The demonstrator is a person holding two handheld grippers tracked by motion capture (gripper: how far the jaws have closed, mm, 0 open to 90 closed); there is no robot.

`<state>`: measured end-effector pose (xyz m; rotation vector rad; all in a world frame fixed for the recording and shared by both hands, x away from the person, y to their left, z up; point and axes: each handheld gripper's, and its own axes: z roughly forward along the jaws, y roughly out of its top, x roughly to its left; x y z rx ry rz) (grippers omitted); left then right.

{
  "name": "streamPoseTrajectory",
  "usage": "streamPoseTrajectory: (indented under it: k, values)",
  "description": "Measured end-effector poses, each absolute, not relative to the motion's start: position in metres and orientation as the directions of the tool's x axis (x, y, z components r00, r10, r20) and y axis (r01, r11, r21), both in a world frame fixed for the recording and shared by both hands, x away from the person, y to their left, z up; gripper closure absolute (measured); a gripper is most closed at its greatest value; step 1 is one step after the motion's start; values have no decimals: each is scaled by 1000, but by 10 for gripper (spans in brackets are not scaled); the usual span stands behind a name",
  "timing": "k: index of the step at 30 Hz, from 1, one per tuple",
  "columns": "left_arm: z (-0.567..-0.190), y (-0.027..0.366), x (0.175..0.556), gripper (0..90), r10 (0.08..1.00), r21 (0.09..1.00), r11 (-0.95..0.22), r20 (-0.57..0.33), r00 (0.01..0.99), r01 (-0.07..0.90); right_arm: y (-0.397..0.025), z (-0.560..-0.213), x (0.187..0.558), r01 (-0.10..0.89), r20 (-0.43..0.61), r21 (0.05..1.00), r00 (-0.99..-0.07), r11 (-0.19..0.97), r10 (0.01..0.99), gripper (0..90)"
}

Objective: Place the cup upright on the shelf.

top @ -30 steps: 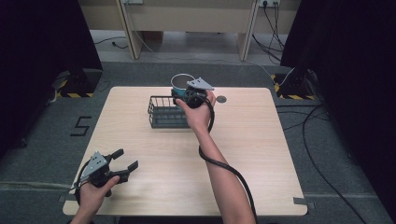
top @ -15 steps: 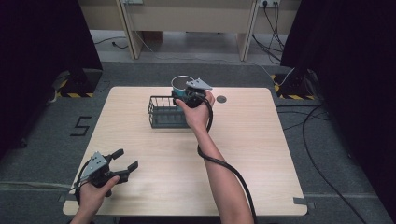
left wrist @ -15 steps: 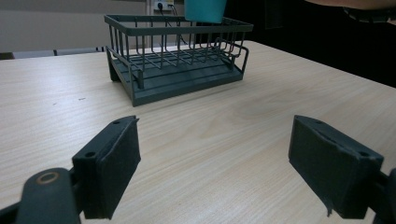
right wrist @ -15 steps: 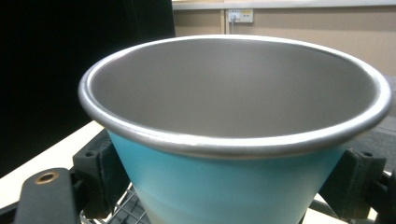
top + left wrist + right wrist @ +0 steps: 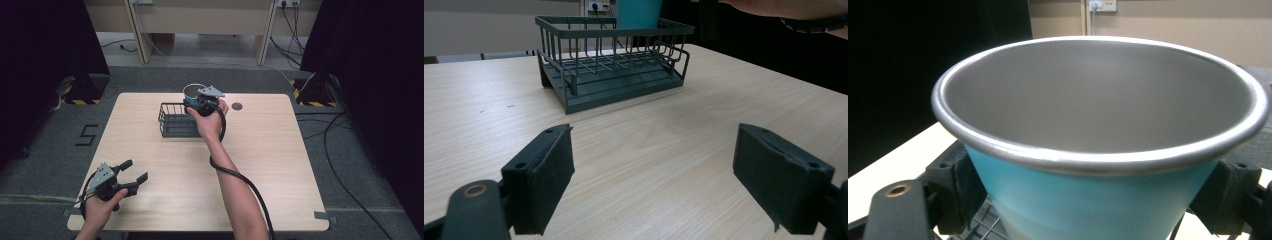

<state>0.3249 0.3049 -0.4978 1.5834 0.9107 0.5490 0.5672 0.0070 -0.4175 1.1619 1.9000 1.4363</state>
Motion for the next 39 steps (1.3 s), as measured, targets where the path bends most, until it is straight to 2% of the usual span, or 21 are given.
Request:
streamPoseTrajectory:
  k: [39]
  values:
    - [-497,304,325,160,796,967,-28,-131,592,253,18,-444,573,420,117,899,-508,127,853,167]
